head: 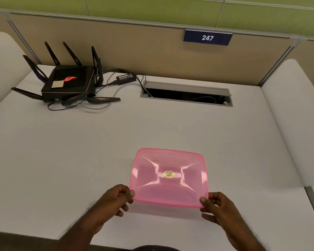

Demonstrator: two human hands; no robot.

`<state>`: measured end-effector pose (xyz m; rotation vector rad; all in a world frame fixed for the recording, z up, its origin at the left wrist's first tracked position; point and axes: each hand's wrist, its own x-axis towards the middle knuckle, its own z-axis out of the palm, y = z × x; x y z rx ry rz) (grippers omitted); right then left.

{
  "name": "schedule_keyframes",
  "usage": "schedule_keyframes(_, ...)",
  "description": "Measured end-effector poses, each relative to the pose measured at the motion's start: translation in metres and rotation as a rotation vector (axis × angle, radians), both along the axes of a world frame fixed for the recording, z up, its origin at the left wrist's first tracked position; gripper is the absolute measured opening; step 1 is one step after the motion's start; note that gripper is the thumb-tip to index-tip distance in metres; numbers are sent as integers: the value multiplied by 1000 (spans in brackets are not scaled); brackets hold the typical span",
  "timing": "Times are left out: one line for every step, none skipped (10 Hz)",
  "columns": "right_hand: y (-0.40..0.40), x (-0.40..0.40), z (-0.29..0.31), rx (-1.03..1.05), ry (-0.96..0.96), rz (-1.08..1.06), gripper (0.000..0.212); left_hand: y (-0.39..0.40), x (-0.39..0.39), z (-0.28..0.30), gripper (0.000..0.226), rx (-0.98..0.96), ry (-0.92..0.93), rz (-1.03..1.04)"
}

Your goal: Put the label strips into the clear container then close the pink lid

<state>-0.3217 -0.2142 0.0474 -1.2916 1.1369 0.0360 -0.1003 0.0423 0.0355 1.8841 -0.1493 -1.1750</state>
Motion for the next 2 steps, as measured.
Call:
schedule_keyframes(-5, 2, 6, -106, 132, 108, 41, -1, 14, 11, 29, 94, -36, -84)
schedule_keyframes(-22, 8, 18, -241, 155, 100, 40, -6, 38, 26, 15, 51, -237, 38)
